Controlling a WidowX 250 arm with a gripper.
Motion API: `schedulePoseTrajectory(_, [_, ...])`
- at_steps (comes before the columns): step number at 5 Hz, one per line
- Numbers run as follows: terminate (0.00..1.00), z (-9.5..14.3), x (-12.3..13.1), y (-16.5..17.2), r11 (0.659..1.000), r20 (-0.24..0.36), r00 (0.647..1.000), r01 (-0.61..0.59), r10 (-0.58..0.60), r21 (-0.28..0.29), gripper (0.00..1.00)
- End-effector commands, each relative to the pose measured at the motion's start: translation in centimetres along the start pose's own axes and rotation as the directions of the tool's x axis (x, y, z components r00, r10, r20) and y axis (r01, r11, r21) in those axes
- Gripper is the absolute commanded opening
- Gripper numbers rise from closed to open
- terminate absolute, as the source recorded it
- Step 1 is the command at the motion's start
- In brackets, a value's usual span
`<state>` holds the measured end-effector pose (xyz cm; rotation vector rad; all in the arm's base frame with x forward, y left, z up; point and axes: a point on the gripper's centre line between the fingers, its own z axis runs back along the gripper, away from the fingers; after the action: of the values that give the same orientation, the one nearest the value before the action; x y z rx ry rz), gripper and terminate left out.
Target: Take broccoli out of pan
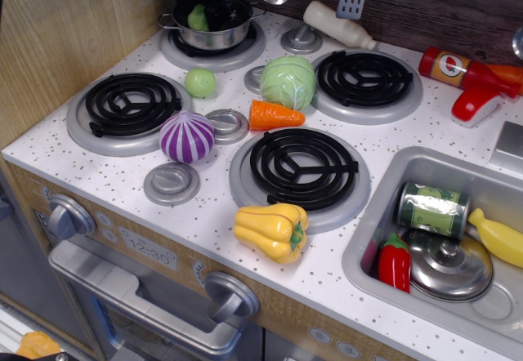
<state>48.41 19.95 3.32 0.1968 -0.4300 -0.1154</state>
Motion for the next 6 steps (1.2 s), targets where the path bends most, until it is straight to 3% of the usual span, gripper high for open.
schedulePoseTrajectory(1, [0.00,8.4,3.3,0.8,0.988,0.064,0.998,0.004,-0.014,0.154,0.00])
schedulePoseTrajectory(2, [0.00,11.4,2.9,-0.2,0.970,0.082,0.997,-0.032,0.012,0.241,0.00])
schedulePoseTrajectory(3, [0.00,12.9,1.0,-0.5,0.964,0.054,0.997,-0.065,0.053,0.259,0.00])
schedulePoseTrajectory(4, [0.00,12.3,-0.5,-2.4,0.974,0.044,0.995,-0.098,0.091,0.204,0.00])
schedulePoseTrajectory(5, [0.00,10.2,-1.1,-5.6,0.985,0.055,0.992,-0.119,0.113,0.127,0.00])
schedulePoseTrajectory(6, [0.00,8.7,-1.2,-8.7,0.985,0.066,0.987,-0.150,0.144,0.085,0.00])
